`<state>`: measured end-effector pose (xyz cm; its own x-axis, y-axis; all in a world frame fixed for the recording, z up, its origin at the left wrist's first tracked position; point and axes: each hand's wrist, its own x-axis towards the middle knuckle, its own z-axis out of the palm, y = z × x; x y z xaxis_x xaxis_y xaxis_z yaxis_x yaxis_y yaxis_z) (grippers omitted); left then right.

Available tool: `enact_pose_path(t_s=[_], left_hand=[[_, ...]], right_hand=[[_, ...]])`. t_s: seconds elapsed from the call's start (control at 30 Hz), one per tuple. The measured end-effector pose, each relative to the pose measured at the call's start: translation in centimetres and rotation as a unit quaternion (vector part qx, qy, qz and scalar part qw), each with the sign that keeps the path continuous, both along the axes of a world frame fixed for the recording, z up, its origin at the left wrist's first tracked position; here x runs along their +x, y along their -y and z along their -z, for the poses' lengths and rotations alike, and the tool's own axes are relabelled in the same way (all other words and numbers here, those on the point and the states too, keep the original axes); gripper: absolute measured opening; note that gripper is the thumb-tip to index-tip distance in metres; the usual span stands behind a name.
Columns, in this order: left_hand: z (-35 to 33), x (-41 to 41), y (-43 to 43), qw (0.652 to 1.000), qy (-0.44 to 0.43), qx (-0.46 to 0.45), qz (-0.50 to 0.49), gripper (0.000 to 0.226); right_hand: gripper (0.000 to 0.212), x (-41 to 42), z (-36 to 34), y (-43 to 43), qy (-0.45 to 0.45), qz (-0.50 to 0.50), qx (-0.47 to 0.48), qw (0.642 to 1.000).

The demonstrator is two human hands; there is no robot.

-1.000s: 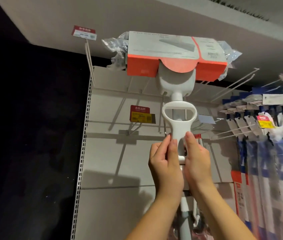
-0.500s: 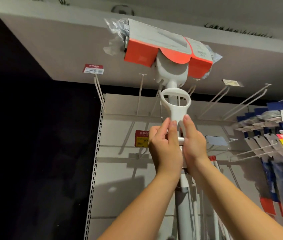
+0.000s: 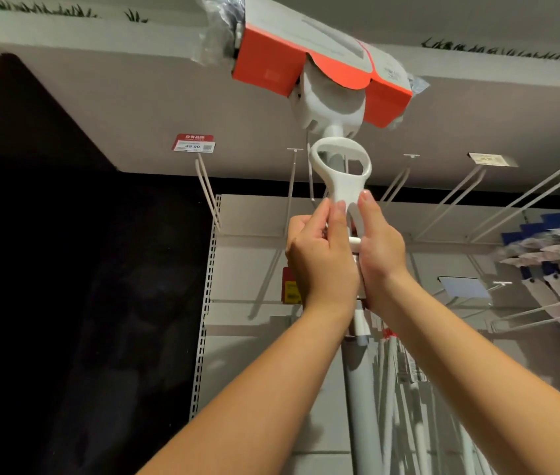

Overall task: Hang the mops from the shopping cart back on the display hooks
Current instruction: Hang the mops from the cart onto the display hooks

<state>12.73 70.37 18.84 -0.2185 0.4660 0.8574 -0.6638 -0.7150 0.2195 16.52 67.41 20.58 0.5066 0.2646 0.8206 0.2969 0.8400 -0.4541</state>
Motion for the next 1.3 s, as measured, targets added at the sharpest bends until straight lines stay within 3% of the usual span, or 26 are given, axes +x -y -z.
enact_pose_path(t_s=[0.43, 0.77, 0.93, 1.3], left_hand=[[-3.1, -2.7, -6.8, 0.999, -0.023, 0.017, -0.043, 0.026], [-6.6, -5.3, -11.1, 0.988, -0.054, 0.030, -0.138, 0.030], [-8.0, -4.8, -13.2, 0.977, -0.050, 0.035, -0.205, 0.033], [-9.8, -2.1, -20.0, 0.962, -0.066, 0.038, -0.261, 0.034]], right_hand=[[0.035, -2.4, -2.9, -6.8, -0.018, -0.055, -0.010, 0.998], [0.034, -4.3, -6.1, -11.1, -0.008, -0.106, -0.038, 0.994], [0.038, -3.7, -7.5, -13.6, -0.010, -0.161, -0.040, 0.986], [0.039, -0.7, -9.2, -20.0, 0.005, -0.171, -0.077, 0.982]])
